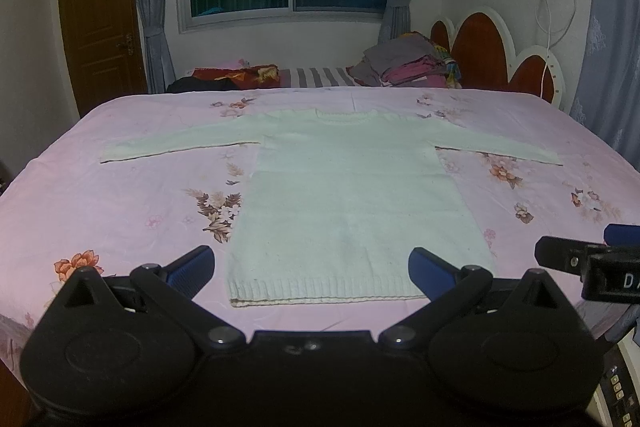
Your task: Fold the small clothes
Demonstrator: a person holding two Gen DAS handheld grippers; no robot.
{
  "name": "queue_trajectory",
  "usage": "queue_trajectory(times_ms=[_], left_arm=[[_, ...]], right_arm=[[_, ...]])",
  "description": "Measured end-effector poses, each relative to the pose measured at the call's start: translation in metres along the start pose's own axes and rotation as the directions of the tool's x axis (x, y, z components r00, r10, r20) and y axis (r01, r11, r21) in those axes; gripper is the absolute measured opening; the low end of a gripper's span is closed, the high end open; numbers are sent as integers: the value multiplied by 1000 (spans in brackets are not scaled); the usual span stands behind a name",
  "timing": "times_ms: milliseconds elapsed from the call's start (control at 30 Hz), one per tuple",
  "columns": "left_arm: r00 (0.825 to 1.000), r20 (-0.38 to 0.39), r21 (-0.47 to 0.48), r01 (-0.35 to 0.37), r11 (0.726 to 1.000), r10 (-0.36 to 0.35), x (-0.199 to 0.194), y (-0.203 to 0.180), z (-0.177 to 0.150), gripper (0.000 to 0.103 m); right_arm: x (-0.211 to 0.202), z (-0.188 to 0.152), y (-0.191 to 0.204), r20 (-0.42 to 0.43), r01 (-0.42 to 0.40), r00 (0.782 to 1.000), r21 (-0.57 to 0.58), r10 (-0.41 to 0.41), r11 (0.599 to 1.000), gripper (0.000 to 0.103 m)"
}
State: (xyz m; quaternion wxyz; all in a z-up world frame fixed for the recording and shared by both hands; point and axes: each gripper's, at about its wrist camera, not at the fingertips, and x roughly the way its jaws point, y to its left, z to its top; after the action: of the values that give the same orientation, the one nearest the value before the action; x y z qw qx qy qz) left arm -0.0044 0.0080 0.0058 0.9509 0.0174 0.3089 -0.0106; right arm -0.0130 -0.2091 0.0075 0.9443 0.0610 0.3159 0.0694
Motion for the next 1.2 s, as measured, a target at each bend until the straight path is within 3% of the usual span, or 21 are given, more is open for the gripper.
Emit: queue_trajectory(times_ms=[400,833,1000,1200], left_arm=[[1000,3,-16,31,999,-30,34,6,22,103],[992,12,1,128,992,-128,122,14,88,103],[993,17,8,117,993,-117,159,17,111,103],[980,-26,-18,196,980,-196,210,-1,122,103]], right_arm=[[32,16,-11,3,41,999,27,-41,999,103],[100,82,-57,72,134,986,174,-149,976,103],[120,107,-84,100,168,975,254,-199,952,103],[135,118,-138,103,239,952,340,-288,910,102]])
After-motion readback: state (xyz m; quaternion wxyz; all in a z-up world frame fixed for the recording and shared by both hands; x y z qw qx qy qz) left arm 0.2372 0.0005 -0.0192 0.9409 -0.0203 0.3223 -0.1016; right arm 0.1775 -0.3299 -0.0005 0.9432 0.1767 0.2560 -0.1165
